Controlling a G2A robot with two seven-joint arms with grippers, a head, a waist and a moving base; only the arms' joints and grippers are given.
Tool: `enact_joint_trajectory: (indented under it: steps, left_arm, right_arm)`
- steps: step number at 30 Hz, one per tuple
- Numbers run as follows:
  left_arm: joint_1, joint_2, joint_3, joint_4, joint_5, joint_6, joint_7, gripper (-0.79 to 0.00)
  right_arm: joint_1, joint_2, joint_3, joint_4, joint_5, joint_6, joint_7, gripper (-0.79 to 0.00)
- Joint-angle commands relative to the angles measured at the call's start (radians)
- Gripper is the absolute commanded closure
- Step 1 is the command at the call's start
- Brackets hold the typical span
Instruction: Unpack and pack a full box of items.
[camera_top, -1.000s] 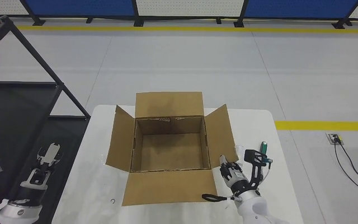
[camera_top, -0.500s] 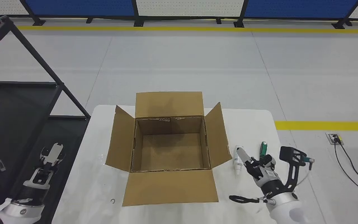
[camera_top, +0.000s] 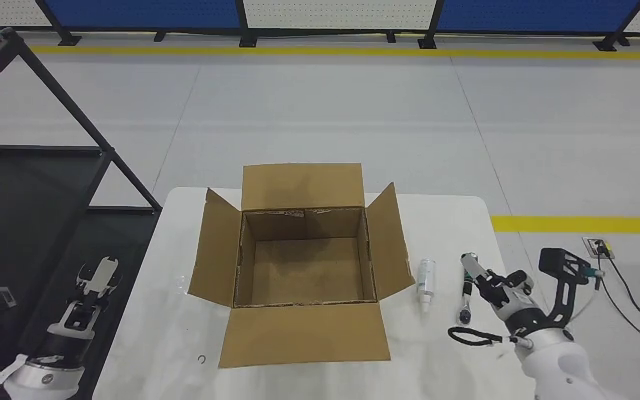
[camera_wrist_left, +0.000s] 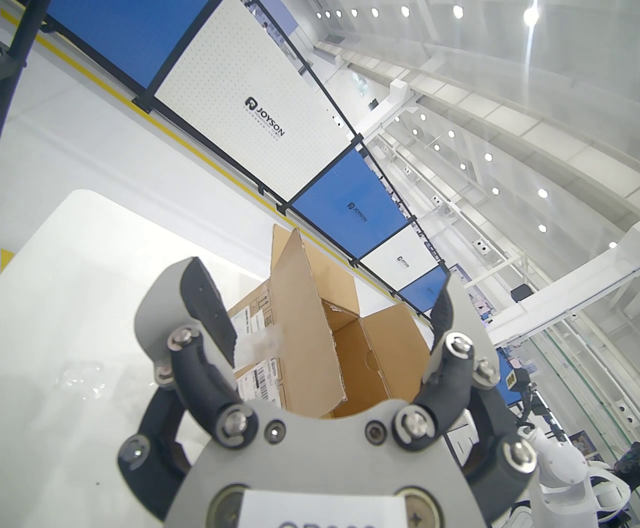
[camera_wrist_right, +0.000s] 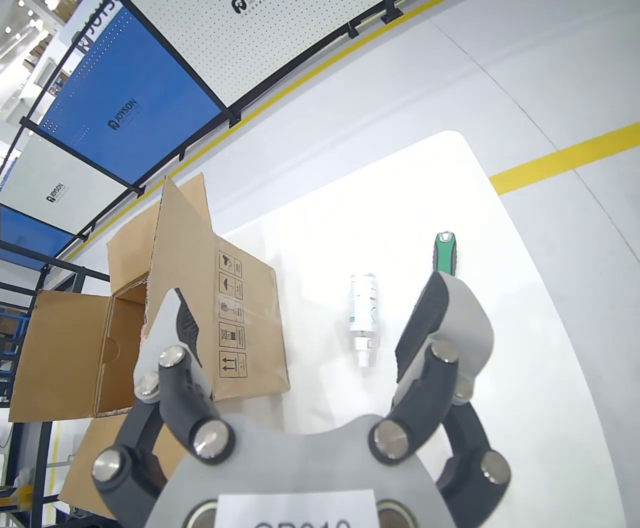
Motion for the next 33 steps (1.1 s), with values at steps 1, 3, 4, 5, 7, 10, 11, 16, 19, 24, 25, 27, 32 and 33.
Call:
enact_joint_trajectory:
  steps: [1,3,4,5,7,10,11,16,19,24,25,27,32,33]
  left_arm:
    - [-0.007,0.001,0.008,-0.009,0.007,-0.001,-0.004,-0.785]
    - [-0.012,0.001,0.011,-0.014,0.008,0.003,-0.004,-0.785]
    - [-0.013,0.001,0.012,-0.014,0.008,0.004,-0.004,-0.785]
    - [-0.014,0.001,0.013,-0.014,0.008,0.004,-0.003,-0.785]
    - [-0.015,0.001,0.014,-0.012,0.009,0.003,-0.002,-0.785]
    - [-0.011,0.001,0.014,-0.006,0.012,0.003,-0.002,-0.785]
    - [-0.011,0.001,0.015,-0.006,0.013,0.002,-0.002,-0.785]
    - [-0.008,0.001,0.010,-0.010,0.015,0.005,-0.003,-0.785]
    - [-0.005,0.001,0.007,-0.011,0.016,0.006,-0.004,-0.785]
    - [0.002,0.001,0.004,-0.011,0.019,0.004,-0.006,-0.785]
    - [0.004,0.001,0.003,-0.011,0.018,0.003,-0.005,-0.785]
    - [0.008,0.001,0.001,-0.010,0.017,0.002,-0.004,-0.785]
    - [0.011,0.001,0.000,-0.009,0.016,0.001,-0.005,-0.785]
    - [0.011,0.001,0.001,-0.010,0.017,0.000,-0.006,-0.785]
  right_arm:
    - [0.006,0.001,-0.015,0.043,-0.030,-0.001,-0.022,-0.785]
    - [0.033,0.004,-0.026,0.099,-0.077,0.008,-0.004,-0.785]
    - [0.051,0.007,-0.036,0.124,-0.119,0.003,0.031,-0.785]
    - [0.077,0.009,-0.039,0.145,-0.124,0.004,0.067,-0.785]
    - [0.125,0.015,-0.037,0.211,-0.166,-0.004,0.138,-0.785]
    - [0.221,0.024,-0.027,0.344,-0.167,-0.055,0.253,-0.785]
    - [0.256,0.027,-0.020,0.392,-0.163,-0.066,0.278,-0.785]
    - [0.393,0.038,-0.008,0.622,-0.126,-0.132,0.362,-0.785]
    - [0.446,0.044,-0.029,0.711,-0.141,-0.177,0.420,-0.785]
    - [0.446,0.044,-0.029,0.711,-0.141,-0.177,0.420,-0.785]
    - [0.446,0.044,-0.029,0.711,-0.141,-0.177,0.420,-0.785]
    - [0.446,0.044,-0.029,0.711,-0.141,-0.177,0.420,-0.785]
    - [0.420,0.041,-0.084,0.666,-0.163,-0.195,0.361,-0.785]
    - [0.422,0.040,-0.107,0.658,-0.174,-0.193,0.364,-0.785]
